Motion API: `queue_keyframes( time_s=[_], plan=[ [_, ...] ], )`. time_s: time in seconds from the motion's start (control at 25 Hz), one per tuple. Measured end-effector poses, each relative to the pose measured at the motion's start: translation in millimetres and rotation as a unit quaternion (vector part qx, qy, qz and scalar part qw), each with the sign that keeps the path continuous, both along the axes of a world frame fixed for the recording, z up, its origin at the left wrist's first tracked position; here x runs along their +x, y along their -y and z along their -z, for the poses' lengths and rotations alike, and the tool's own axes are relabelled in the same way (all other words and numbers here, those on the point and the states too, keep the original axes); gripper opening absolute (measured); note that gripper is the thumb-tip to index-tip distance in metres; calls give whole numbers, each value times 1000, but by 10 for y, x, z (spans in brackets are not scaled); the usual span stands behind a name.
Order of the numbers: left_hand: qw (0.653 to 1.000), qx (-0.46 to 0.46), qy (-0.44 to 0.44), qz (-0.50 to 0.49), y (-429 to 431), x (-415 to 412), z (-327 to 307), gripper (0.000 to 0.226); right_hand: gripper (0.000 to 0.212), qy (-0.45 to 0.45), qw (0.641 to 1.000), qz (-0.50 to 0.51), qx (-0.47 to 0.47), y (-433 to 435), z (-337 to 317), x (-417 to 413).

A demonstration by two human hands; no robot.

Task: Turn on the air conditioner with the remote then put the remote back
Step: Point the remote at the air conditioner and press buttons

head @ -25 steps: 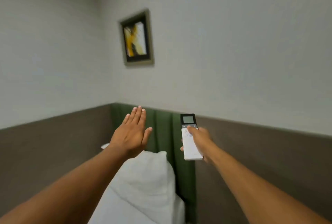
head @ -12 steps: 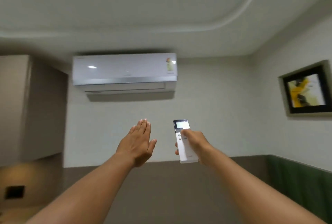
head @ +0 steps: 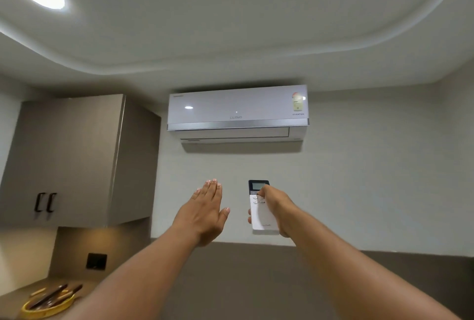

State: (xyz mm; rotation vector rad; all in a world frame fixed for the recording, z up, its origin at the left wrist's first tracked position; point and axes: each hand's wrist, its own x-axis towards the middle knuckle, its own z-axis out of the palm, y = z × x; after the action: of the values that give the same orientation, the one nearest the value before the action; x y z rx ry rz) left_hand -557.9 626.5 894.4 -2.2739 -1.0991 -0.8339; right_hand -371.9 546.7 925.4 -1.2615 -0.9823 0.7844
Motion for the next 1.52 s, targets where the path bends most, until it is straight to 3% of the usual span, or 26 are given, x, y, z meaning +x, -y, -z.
queue_keyframes(
  time_s=[0.44,0.76,1.52],
  plan=[
    [1000,-4,-4,29,-38,465,59,69,24,42,998,35,-11,33,-39,347],
    [1000,3,-10,27,-52,608,57,69,18,64,998,-8,-27,27,-16,468],
    [1000,20,-15,7,-79,516,-17,69,14,39,999,-25,17,6,31,524]
  ],
)
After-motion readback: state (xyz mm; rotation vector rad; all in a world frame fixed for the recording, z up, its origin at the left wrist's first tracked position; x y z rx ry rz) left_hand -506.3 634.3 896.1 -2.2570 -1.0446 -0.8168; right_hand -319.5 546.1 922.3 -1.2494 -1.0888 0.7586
